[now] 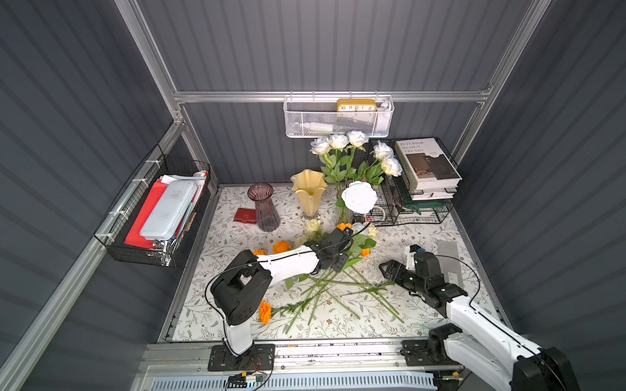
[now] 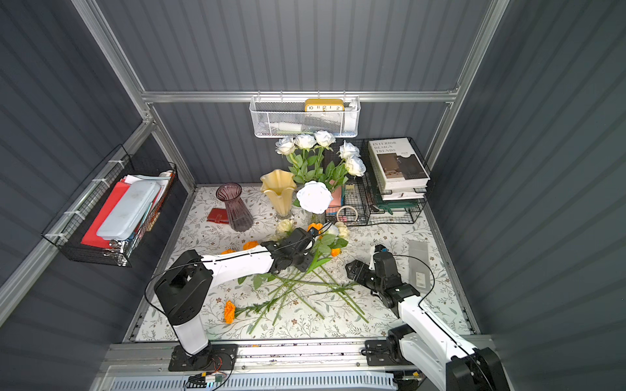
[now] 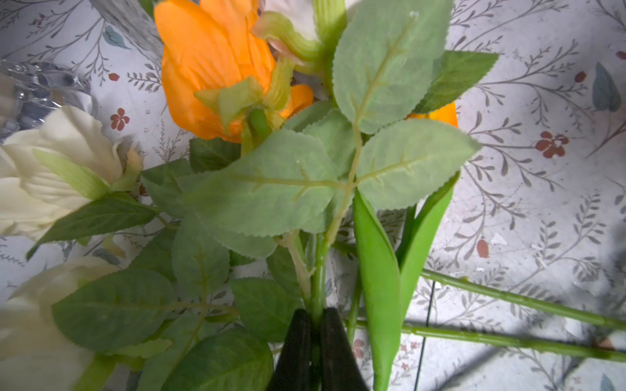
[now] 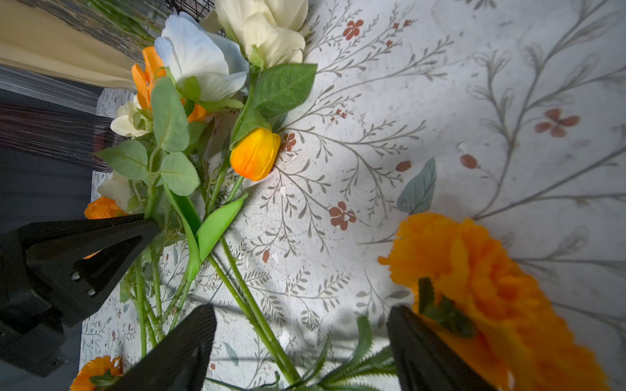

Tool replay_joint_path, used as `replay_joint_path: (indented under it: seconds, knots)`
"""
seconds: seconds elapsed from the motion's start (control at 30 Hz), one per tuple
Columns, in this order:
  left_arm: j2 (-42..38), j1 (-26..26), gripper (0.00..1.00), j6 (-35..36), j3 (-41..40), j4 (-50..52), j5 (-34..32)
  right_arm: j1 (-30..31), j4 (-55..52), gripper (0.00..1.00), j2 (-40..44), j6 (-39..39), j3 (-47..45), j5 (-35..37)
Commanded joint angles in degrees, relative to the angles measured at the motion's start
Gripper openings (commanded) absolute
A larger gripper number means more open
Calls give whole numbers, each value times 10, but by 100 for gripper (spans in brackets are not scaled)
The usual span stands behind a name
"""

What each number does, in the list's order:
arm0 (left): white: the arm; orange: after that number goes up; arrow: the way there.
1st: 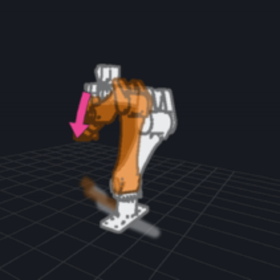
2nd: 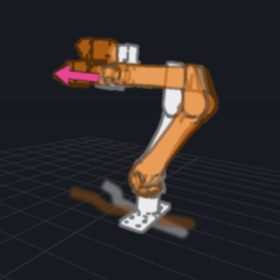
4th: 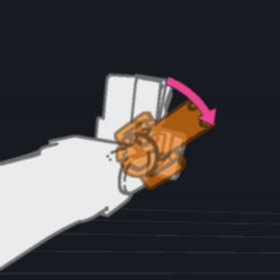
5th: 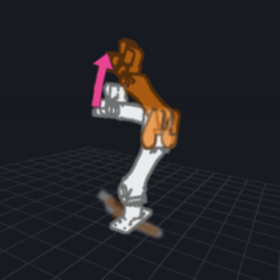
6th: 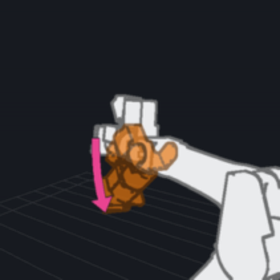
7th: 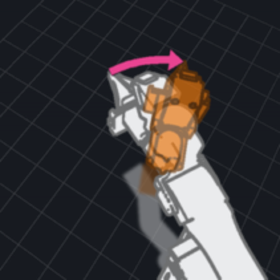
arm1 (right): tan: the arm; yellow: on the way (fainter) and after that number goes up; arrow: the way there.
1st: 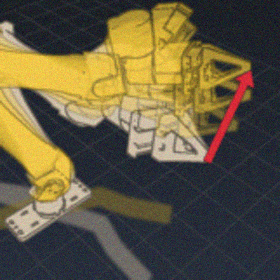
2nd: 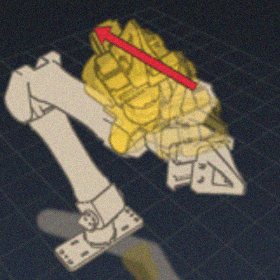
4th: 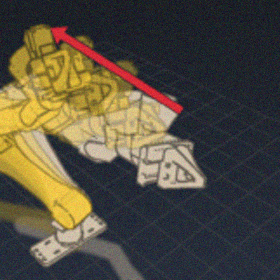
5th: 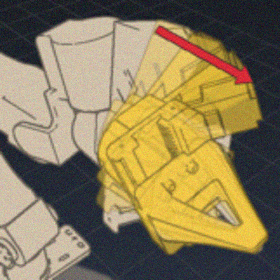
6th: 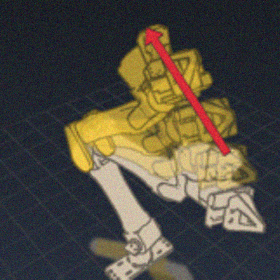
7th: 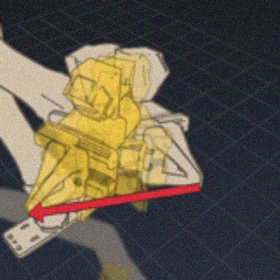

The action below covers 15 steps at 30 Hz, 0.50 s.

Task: Arrange the flowers in different vases according to their colors
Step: Adjust the flower at the center of the board.

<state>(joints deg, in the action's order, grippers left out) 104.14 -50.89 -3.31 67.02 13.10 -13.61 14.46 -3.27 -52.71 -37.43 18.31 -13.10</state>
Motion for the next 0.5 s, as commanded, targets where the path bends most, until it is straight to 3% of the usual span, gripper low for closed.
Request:
replay_joint_path:
  seconds: [0.0, 0.47]
  knots:
    - [-12, 3, 12, 15, 6, -9, 17, -2, 6, 85, -3, 8, -3, -4]
    - [-11, 4, 20, 6, -12, -4, 36, -2, 5, 85, -2, 12, -3, -25]
